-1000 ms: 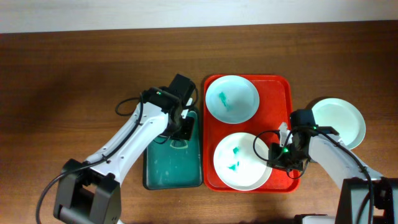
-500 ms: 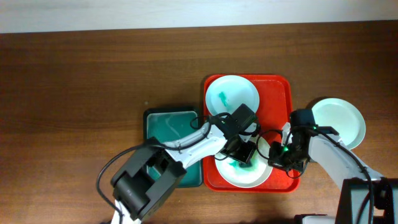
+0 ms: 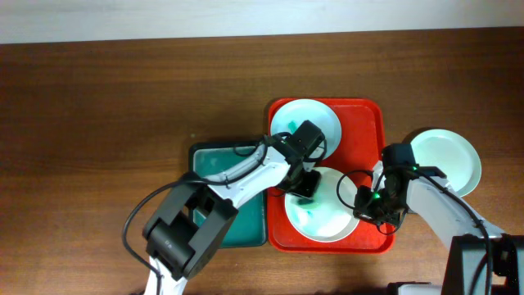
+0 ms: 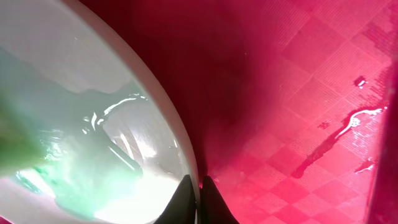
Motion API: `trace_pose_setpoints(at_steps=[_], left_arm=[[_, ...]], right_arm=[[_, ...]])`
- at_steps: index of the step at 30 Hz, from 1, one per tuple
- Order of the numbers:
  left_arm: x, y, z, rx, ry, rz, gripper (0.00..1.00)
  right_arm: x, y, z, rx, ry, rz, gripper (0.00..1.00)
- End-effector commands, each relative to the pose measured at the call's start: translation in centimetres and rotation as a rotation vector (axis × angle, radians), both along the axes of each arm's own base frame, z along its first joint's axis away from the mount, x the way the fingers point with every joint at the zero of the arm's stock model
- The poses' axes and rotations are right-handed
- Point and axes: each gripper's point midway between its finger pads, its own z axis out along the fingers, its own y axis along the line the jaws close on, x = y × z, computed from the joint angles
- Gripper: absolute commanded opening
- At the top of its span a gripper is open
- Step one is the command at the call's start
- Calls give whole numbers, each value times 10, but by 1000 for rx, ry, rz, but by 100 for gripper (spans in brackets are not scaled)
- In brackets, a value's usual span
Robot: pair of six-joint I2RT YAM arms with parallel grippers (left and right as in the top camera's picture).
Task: Clean dirty plates on tray and stack at the side
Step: 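Scrub the white plate with the sponge in the left gripper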
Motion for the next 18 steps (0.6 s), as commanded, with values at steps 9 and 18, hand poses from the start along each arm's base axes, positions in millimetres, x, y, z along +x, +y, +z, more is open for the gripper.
trace_pose_setpoints(at_steps=[9,18], left_arm=[[-31,29,-32,219,32,-51,0],[26,56,-8,428,-211,62,0]], right_arm=[[-3,-11,-6,-61,12,12,4],[-3,-11,-6,-61,10,15,4]])
